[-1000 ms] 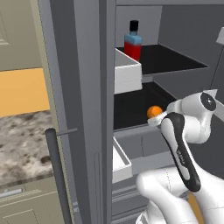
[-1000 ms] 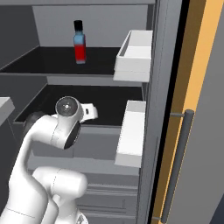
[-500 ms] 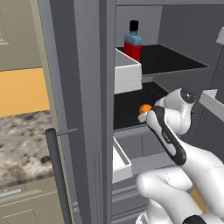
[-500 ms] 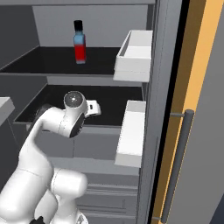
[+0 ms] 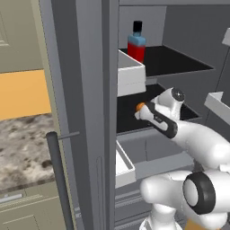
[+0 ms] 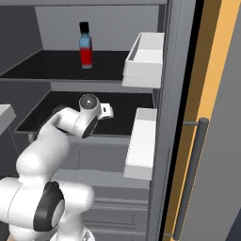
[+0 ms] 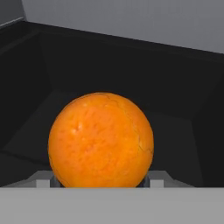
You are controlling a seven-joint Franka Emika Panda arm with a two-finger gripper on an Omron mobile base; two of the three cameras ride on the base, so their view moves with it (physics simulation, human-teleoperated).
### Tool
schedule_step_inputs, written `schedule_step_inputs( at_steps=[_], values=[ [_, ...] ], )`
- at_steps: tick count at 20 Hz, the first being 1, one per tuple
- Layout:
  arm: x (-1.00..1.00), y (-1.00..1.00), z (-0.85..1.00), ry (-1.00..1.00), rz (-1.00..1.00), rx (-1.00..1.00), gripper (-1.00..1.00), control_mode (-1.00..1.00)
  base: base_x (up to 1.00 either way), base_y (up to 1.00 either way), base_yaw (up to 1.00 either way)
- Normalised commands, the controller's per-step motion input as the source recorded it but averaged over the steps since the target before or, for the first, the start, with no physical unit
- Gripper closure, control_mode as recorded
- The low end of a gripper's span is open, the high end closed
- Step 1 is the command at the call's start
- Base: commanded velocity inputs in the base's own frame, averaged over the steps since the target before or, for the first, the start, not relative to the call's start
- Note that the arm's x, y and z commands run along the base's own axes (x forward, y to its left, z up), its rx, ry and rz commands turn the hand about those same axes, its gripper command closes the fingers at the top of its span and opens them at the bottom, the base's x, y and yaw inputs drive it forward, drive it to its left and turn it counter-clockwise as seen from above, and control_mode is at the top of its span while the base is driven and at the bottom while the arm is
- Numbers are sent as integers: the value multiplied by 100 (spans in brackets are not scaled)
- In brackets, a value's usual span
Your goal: Place the liquor on the top shelf of the fridge to keep it out of children's reach, and place the orange and potato on lower shelves for easy access.
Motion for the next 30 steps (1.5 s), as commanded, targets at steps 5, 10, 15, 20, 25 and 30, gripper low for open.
schedule_step_inputs(
  at_steps=[5,10,15,20,25,30],
  values=[
    [84,0,-31,-2,0,0,100,-100,0,0,0],
    [86,8,-20,-1,0,0,-100,-100,0,0,0],
    [27,3,-2,-2,0,0,-100,-100,0,0,0],
    [-34,0,17,0,0,0,-100,-100,0,0,0],
    [-95,0,49,0,0,0,-100,-100,0,0,0],
    [-100,0,69,4,0,0,-100,-100,0,0,0]
  ],
)
